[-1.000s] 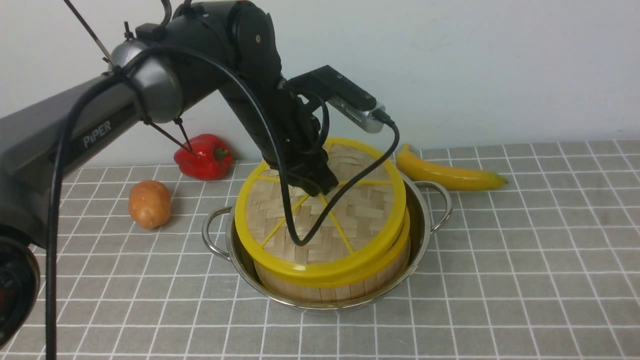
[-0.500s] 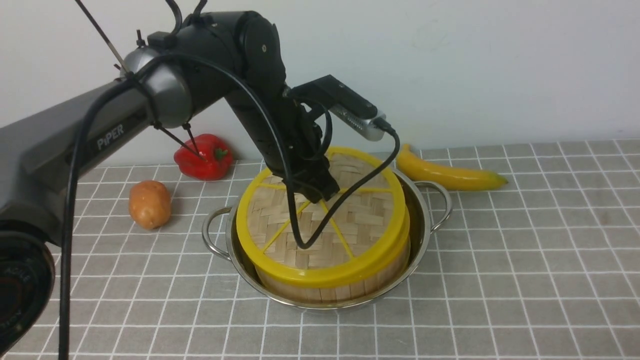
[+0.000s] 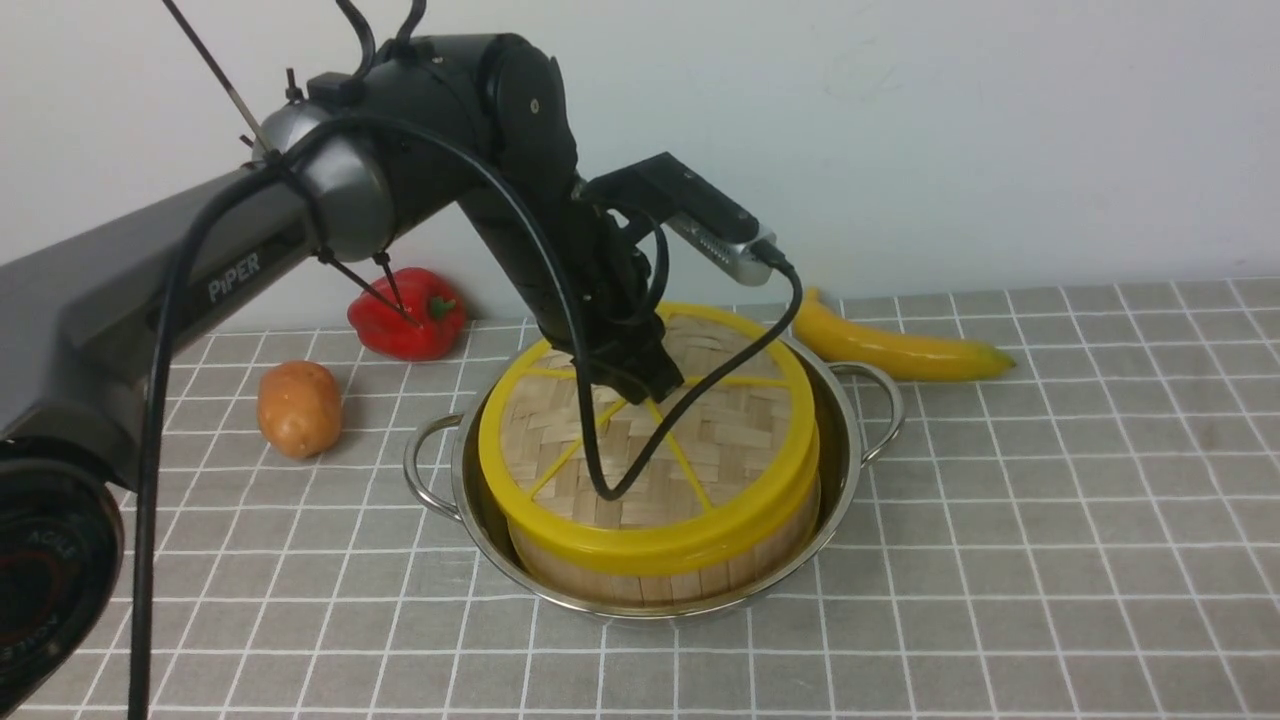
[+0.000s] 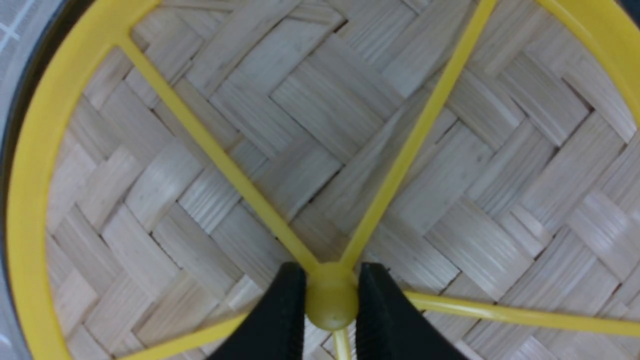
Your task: Place the steamer in the pot on the grey tablecloth, and put the lid on the steamer.
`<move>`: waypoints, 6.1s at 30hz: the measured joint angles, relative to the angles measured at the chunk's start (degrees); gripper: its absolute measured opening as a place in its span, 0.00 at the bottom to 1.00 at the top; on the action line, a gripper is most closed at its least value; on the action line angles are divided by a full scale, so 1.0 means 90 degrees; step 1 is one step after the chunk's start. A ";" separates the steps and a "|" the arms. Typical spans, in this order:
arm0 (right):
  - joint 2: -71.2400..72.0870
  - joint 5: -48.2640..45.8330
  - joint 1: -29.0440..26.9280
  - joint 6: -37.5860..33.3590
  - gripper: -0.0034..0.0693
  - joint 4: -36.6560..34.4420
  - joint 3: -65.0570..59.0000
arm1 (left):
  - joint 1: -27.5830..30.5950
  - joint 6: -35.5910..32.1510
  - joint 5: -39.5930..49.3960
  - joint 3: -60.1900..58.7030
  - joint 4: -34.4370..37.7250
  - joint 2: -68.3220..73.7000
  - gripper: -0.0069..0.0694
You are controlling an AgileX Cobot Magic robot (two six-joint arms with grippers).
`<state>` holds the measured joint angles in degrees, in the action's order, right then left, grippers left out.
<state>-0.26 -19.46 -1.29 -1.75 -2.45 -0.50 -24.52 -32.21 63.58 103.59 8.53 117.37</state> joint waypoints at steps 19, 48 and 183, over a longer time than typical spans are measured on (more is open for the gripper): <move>0.0000 0.0000 0.0000 0.0000 0.38 0.0000 0.0000 | 0.0000 -0.0319 -0.0069 0.0008 0.0043 0.0172 0.25; 0.0000 0.0000 0.0000 0.0000 0.38 -0.0007 0.0000 | 0.0000 -0.1248 -0.0158 0.0008 0.0062 0.0186 0.25; 0.0000 0.0003 0.0000 0.0000 0.38 -0.0007 0.0000 | 0.3003 0.0755 -0.4349 -1.0970 0.0774 -1.3031 0.82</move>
<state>-0.26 -19.44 -1.29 -1.75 -2.51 -0.50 2.51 -25.42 24.44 4.85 15.50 0.08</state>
